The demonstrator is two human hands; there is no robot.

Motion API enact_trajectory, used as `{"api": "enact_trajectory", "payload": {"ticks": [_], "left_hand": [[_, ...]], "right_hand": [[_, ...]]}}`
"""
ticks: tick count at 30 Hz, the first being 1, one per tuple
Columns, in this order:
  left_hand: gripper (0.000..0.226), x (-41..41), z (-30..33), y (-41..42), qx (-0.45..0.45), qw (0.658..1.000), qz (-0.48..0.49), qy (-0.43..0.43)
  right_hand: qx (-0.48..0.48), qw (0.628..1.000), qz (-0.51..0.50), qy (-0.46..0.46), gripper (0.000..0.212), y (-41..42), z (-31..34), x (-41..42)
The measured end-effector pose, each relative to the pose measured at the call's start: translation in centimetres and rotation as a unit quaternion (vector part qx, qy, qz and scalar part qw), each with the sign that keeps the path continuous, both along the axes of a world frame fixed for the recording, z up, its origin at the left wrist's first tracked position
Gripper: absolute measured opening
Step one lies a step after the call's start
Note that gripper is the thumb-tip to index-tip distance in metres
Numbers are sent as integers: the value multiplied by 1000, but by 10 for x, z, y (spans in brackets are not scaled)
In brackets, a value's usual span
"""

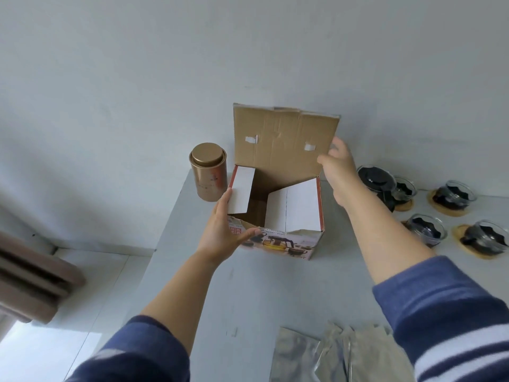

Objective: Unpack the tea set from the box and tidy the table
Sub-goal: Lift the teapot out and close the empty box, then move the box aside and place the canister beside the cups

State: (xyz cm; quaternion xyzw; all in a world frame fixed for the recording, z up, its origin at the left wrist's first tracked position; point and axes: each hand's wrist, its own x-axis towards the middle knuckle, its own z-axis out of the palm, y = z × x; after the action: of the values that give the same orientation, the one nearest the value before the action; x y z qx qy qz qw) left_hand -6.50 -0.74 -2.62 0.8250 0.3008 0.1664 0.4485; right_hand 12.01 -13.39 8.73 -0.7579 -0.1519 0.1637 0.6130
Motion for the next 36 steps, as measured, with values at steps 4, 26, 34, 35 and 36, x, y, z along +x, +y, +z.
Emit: {"api": "enact_trajectory", "payload": {"ticks": [4,26,34,35,36], "left_hand": [[116,24,6,10,-18,1000,-21,4],[60,66,-9,9,-91,989,112,-42],[96,28,-11,18,-49,997,58,12],[99,18,-15,20,-30,997,55,34],[103,7,-18,22,-5,997,49,61]], "right_hand": [[-19,1000,21,-8,60,-23,-8,-23],[-244,941,21,-234,42,-42,-99,-14],[-370,872,28,-319,49,1,-65,-34],[-355,873,52,-331,47,12,-60,-43],[-333,876,78,-339,45,25,-55,-52]]}}
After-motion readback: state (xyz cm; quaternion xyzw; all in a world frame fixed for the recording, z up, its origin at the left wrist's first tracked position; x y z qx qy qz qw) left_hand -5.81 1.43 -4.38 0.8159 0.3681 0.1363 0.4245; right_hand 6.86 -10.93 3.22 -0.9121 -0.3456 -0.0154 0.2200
